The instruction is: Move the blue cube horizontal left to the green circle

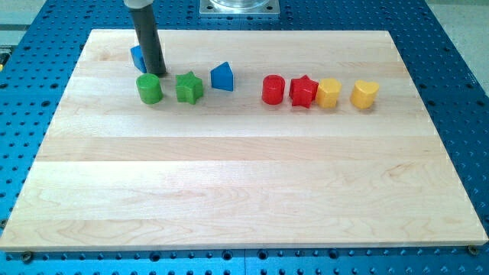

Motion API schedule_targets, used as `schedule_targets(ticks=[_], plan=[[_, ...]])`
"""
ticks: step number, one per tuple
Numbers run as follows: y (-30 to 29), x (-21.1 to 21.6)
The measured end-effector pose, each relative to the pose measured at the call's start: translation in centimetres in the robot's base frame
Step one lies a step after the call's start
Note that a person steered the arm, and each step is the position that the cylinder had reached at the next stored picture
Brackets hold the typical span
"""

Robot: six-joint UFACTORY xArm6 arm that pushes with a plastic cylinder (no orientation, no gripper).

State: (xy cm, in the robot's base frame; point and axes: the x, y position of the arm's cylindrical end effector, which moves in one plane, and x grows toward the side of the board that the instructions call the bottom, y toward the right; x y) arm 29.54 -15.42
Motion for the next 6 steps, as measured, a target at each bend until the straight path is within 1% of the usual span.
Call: schedule_targets(ticks=[1, 2, 3, 4, 5, 6], plan=[[1.8, -0.8], [8.3, -4.0], [0.9, -7.8], [-4.5, -2.7], [-5.2, 3.8], [-6.2, 0.3]])
